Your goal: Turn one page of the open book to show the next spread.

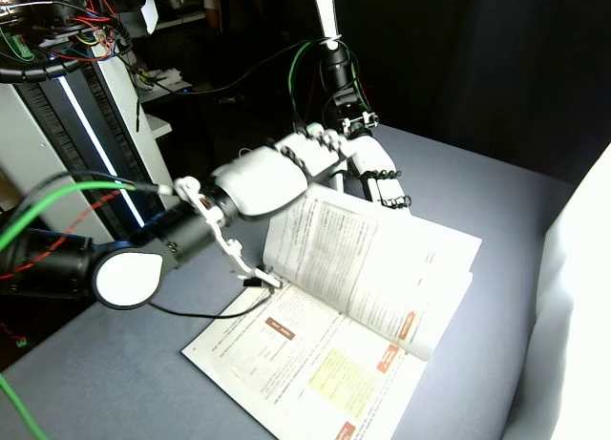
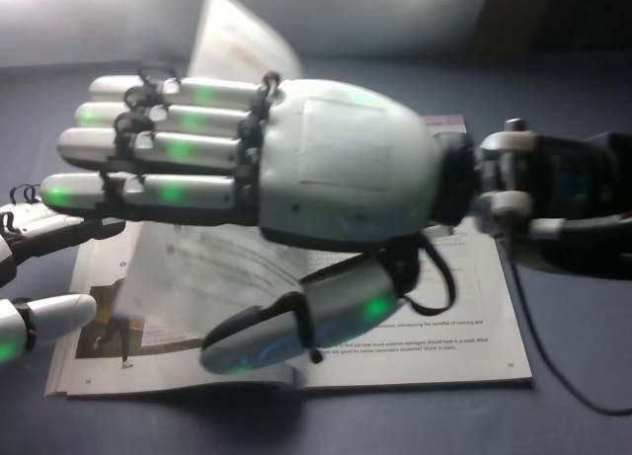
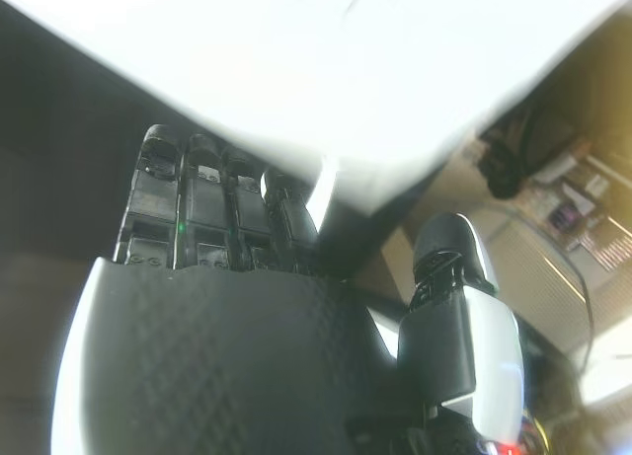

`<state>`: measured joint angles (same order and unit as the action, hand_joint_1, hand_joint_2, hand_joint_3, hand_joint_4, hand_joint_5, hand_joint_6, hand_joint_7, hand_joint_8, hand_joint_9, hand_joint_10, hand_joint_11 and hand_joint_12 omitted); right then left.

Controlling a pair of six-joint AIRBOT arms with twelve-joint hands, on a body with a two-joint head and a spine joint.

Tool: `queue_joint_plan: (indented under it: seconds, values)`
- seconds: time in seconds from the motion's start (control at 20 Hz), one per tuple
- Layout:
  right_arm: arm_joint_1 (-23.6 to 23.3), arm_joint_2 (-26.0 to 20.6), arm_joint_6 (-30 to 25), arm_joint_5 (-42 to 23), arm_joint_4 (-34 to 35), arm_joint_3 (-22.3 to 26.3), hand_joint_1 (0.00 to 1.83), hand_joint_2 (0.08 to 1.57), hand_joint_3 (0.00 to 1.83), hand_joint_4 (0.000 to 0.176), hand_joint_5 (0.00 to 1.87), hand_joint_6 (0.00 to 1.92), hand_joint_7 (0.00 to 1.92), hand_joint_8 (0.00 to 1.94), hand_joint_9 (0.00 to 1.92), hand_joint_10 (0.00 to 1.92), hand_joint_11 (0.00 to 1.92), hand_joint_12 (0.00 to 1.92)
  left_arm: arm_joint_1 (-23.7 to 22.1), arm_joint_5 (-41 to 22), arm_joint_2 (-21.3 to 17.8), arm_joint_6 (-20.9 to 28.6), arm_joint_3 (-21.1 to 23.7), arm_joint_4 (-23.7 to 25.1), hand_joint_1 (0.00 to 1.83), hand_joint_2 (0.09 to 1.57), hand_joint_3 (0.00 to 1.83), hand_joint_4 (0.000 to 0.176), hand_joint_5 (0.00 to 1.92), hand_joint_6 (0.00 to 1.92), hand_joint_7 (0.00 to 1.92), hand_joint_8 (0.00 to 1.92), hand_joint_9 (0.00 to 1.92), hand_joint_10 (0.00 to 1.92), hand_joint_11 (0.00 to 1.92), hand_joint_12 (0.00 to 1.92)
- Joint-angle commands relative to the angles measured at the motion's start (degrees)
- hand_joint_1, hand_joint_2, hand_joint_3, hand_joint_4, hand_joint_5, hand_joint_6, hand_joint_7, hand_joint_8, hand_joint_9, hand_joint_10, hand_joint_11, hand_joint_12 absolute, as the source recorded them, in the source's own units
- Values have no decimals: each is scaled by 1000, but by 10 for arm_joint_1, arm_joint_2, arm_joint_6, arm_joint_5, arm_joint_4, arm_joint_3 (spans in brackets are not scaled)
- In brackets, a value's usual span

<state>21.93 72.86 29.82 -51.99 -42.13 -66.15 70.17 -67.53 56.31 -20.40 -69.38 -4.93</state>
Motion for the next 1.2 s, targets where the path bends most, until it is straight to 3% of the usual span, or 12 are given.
queue_joint_plan:
  seconds: [0.0, 0.45, 0.6, 0.65, 0.7, 0.75, 0.85, 0.9, 0.95, 1.0, 1.05, 1.15]
  values:
    - [-9, -10, -1, -76, 27, 7, 0, 1113, 0, 68, 0, 0, 0, 0, 0, 0, 0, 0, -3, -75, -5, 0, 0, -16, 283, 1403, 5, 0, 204, 60, 89, 13, 0, 0, 0, 0]
    - [11, -134, 25, -27, 54, 64, 0, 1110, 0, 68, 0, 0, 0, 0, 0, 0, 0, 0, 3, -118, -66, -46, 41, -39, 286, 1403, 4, 0, 206, 54, 90, 10, 0, 0, 0, 0]
    - [34, -189, 49, 7, 84, 85, 39, 1145, 0, 52, 0, 0, 0, 0, 0, 0, 0, 0, 3, -137, -84, -59, 52, -39, 326, 1328, 0, 0, 2, 0, 0, 0, 0, 0, 0, 0]
    - [37, -198, 54, 16, 89, 88, 7, 1134, 0, 0, 0, 0, 0, 0, 0, 0, 0, 0, 3, -142, -87, -61, 53, -39, 383, 1307, 0, 0, 0, 0, 0, 0, 0, 0, 0, 0]
    - [42, -208, 61, 30, 97, 92, 1, 1160, 5, 42, 0, 0, 0, 0, 0, 0, 0, 0, 3, -147, -87, -62, 54, -38, 414, 1280, 0, 3, 0, 0, 0, 0, 0, 0, 0, 0]
    - [48, -216, 65, 41, 104, 95, 1, 1166, 7, 37, 0, 0, 0, 0, 0, 0, 0, 0, 1, -149, -87, -62, 54, -36, 401, 1270, 0, 16, 0, 0, 0, 0, 0, 0, 0, 0]
    - [64, -231, 78, 52, 128, 100, 0, 1160, 3, 85, 0, 0, 0, 0, 0, 0, 0, 0, -6, -151, -85, -62, 52, -27, 235, 1269, 0, 43, 0, 0, 0, 0, 0, 0, 0, 0]
    - [75, -239, 89, 54, 143, 102, 0, 1172, 9, 50, 0, 0, 0, 0, 0, 0, 0, 0, -11, -151, -82, -62, 51, -23, 184, 1267, 0, 51, 0, 0, 0, 0, 0, 0, 0, 0]
    - [84, -245, 99, 55, 160, 105, 0, 1172, 9, 50, 0, 0, 0, 0, 0, 0, 0, 0, -15, -151, -80, -62, 49, -20, 184, 1267, 0, 51, 0, 0, 0, 0, 0, 0, 0, 0]
    - [92, -251, 110, 55, 177, 107, 0, 1176, 10, 0, 0, 0, 0, 0, 0, 0, 0, 0, -21, -151, -78, -62, 48, -17, 141, 1271, 0, 38, 0, 0, 0, 0, 0, 0, 0, 0]
    - [99, -256, 118, 55, 190, 109, 0, 1185, 13, 2, 0, 0, 0, 0, 0, 0, 0, 0, -27, -152, -75, -62, 46, -14, 182, 1274, 0, 4, 0, 0, 0, 0, 0, 0, 0, 0]
    - [118, -266, 143, 55, 229, 114, 0, 1212, 24, 0, 0, 0, 0, 0, 0, 0, 0, 0, -46, -147, -63, -59, 39, -2, 176, 1280, 1, 0, 0, 0, 0, 0, 0, 0, 0, 0]
